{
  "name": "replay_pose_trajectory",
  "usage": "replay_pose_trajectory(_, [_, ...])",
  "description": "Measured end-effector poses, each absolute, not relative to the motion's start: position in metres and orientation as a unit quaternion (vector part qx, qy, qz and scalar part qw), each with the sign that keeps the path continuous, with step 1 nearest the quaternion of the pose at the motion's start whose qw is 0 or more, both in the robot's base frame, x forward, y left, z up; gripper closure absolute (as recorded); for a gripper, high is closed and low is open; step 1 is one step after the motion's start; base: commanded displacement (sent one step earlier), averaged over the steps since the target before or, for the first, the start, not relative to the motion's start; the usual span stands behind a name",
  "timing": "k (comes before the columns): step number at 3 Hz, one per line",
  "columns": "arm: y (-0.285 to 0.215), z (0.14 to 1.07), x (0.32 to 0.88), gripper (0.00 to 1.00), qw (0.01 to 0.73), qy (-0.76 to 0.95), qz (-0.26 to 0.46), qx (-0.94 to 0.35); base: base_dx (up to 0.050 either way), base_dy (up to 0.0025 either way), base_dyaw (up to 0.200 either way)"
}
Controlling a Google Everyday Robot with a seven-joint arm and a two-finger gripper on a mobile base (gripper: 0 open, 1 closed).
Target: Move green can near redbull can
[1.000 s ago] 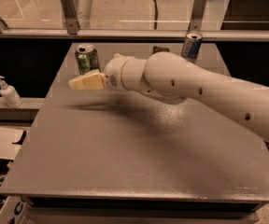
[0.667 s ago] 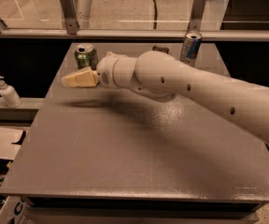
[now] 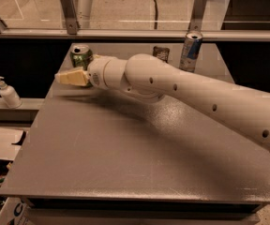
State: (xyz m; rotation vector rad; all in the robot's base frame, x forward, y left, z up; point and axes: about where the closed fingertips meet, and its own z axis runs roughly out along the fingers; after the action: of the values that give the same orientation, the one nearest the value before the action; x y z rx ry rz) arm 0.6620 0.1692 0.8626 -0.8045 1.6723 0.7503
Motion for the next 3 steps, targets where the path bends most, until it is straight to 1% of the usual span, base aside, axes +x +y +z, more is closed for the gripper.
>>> replay_pose_trajectory(1, [0.173, 0.857, 0.665, 0.42, 0.539, 0.702, 0.323, -0.334, 0.0, 0.0, 0.0])
replay_pose_trajectory(2, [0.165, 0.853, 0.665, 0.65, 0.537, 0.708, 0.325, -0.325, 0.0, 0.0, 0.0])
replay_pose_trajectory(3, [0.139, 0.856, 0.658, 0.88, 0.54, 0.713, 0.319, -0.314, 0.0, 0.0, 0.0])
